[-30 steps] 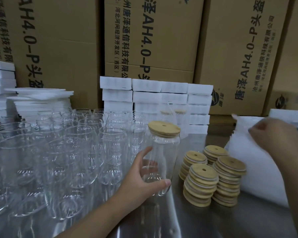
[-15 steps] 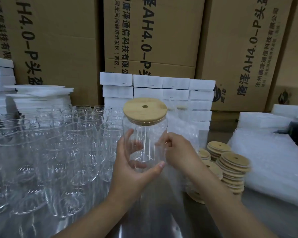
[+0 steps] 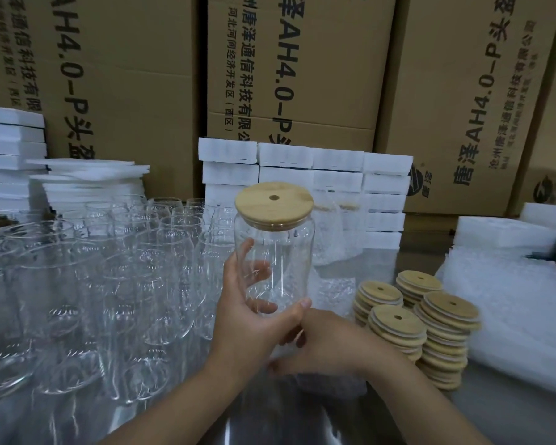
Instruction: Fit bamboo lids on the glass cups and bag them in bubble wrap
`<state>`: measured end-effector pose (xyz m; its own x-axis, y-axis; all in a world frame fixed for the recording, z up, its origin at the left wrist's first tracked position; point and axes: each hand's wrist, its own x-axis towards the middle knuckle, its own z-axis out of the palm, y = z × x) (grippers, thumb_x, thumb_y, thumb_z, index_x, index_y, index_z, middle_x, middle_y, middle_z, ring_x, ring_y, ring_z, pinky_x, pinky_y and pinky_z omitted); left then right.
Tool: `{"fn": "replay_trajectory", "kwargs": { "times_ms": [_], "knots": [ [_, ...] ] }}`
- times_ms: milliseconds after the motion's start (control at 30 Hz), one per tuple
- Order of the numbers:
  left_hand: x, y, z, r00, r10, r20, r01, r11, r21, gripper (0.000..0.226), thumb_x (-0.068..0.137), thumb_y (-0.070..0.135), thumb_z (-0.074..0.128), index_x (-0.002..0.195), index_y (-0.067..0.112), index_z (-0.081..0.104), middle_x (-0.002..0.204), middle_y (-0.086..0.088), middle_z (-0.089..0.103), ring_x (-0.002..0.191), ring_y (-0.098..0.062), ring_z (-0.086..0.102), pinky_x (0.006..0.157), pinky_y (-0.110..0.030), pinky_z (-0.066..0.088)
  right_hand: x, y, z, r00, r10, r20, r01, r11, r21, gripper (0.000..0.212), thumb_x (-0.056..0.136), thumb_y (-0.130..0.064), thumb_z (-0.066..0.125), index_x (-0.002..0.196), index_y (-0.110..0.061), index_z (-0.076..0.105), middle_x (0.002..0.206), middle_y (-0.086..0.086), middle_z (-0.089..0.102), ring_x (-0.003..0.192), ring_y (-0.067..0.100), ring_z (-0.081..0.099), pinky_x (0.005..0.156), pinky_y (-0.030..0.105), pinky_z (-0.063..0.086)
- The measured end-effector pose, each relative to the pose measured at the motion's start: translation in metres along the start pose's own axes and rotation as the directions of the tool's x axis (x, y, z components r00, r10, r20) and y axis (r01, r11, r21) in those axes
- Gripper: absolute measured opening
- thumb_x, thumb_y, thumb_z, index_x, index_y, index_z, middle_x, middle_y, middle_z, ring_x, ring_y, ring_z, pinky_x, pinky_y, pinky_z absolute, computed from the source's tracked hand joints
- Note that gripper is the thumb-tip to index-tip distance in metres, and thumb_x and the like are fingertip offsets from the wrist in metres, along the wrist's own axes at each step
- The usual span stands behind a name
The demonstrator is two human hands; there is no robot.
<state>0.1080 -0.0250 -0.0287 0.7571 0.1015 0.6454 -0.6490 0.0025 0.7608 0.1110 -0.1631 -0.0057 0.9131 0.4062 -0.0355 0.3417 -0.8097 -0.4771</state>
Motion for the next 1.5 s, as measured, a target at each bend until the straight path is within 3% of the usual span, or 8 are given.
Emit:
{"fn": "replay_trajectory", "kwargs": {
  "times_ms": [100,267,400,667,967,1167,1333,1500],
  "knots": [
    [0.0,0.003,0.0,1.0,-0.012,-0.004,0.012,1.0,-0.015,0.095,0.047,0.047,0.079,0.13,0.051,0.034,0.117,0.012,0.053,0.112,0.0,0.056,0.078,-0.031,0.058,-0.006,0.0,-0.002,1.0,-0.013,0.02,0.016,0.989,-0.146,0.056,0.067,-0.052,0.075,0.114,-0.029,0.054,0.1,-0.014,0.057,0.087,0.003,0.055,0.073,0.02,0.046],
    [-0.002,0.004,0.001,1.0,-0.016,-0.005,0.016,0.998,-0.062,0.09,0.049,0.046,0.079,0.127,0.053,0.035,0.118,0.003,0.054,0.108,0.001,0.057,0.07,-0.026,0.057,-0.005,0.005,-0.01,0.999,0.0,-0.054,-0.004,0.998,-0.066,0.016,0.076,-0.03,0.069,0.087,-0.03,0.058,0.09,-0.012,0.062,0.085,0.007,0.059,0.078,0.023,0.05],
    [-0.003,0.002,0.002,0.999,-0.022,0.024,0.024,0.997,-0.075,0.088,0.051,0.046,0.08,0.127,0.056,0.035,0.114,0.004,0.056,0.108,-0.005,0.059,0.087,-0.052,0.054,-0.005,0.006,-0.013,0.982,0.032,-0.186,-0.03,0.999,0.017,0.016,0.078,-0.016,0.065,0.072,-0.028,0.056,0.074,-0.011,0.064,0.064,0.0,0.06,0.054,0.011,0.044],
    [-0.007,0.004,0.008,0.993,-0.048,0.109,0.063,0.989,-0.134,0.09,0.048,0.041,0.079,0.127,0.05,0.037,0.115,-0.002,0.056,0.109,-0.009,0.061,0.079,-0.038,0.058,-0.004,0.001,-0.015,0.86,0.128,-0.494,0.033,0.952,0.305,0.018,0.08,-0.014,0.073,0.073,-0.012,0.057,0.059,-0.003,0.063,0.05,0.011,0.066,0.06,0.037,0.057],
    [-0.017,0.005,0.016,0.979,-0.122,0.161,0.163,0.947,-0.276,0.092,0.048,0.032,0.082,0.129,0.046,0.042,0.115,-0.007,0.059,0.112,-0.021,0.062,0.091,-0.065,0.048,0.01,0.012,-0.015,0.83,0.136,-0.542,0.013,0.965,0.262,0.021,0.079,-0.022,0.073,0.062,-0.026,0.061,0.053,-0.014,0.06,0.043,-0.007,0.055,0.047,0.01,0.042],
    [-0.017,0.01,0.016,0.989,-0.086,0.124,0.115,0.962,-0.247,0.089,0.048,0.034,0.08,0.128,0.04,0.041,0.115,-0.011,0.057,0.104,-0.005,0.065,0.079,-0.023,0.055,0.007,0.009,-0.015,0.781,0.169,-0.601,0.11,0.91,0.399,0.012,0.08,-0.023,0.075,0.071,-0.024,0.068,0.072,-0.004,0.07,0.068,0.005,0.065,0.064,0.021,0.05],
    [-0.016,0.011,0.015,0.994,-0.066,0.088,0.08,0.983,-0.167,0.09,0.044,0.039,0.08,0.125,0.04,0.041,0.117,0.0,0.055,0.117,-0.008,0.057,0.108,-0.034,0.043,0.0,0.003,-0.018,0.748,0.226,-0.625,0.134,0.87,0.475,0.008,0.082,-0.029,0.073,0.077,-0.023,0.071,0.077,-0.006,0.072,0.07,0.003,0.065,0.056,0.017,0.046],
    [-0.013,0.002,0.015,0.997,-0.034,0.068,0.042,0.991,-0.128,0.093,0.045,0.035,0.084,0.127,0.036,0.041,0.123,0.016,0.056,0.127,-0.004,0.05,0.113,-0.036,0.037,-0.004,-0.004,-0.021,0.769,0.202,-0.607,0.175,0.847,0.502,0.015,0.088,-0.042,0.063,0.077,-0.033,0.067,0.073,-0.02,0.071,0.068,-0.007,0.063,0.049,0.013,0.037]
  ]
}}
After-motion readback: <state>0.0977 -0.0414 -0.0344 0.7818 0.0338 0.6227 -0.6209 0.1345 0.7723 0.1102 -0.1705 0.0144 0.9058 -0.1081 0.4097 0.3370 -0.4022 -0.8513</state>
